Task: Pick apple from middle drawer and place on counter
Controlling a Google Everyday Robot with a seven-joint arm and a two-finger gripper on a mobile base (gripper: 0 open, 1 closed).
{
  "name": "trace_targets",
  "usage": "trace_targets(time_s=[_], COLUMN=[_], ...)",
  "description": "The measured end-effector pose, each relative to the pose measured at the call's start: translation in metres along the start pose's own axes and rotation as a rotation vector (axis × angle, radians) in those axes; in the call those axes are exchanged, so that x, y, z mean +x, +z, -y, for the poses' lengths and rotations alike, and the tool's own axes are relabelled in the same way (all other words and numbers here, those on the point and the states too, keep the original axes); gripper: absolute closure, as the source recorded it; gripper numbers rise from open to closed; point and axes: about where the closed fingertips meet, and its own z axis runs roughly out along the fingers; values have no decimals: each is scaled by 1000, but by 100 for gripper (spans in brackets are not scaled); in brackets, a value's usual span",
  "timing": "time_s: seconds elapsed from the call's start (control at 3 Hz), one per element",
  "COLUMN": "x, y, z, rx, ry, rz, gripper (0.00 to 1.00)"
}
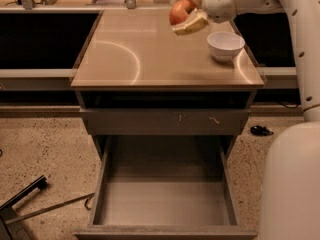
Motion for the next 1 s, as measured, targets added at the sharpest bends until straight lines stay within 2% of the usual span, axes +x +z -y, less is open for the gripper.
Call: trace_targets(time_s=[0.33, 0.67, 1.0], x=[12, 23, 23], y=[19, 57, 90], z=[45, 48, 18], rx=[100, 58, -92], ry=[-24, 57, 169], rz=[3, 30, 35], gripper=[100, 100, 100])
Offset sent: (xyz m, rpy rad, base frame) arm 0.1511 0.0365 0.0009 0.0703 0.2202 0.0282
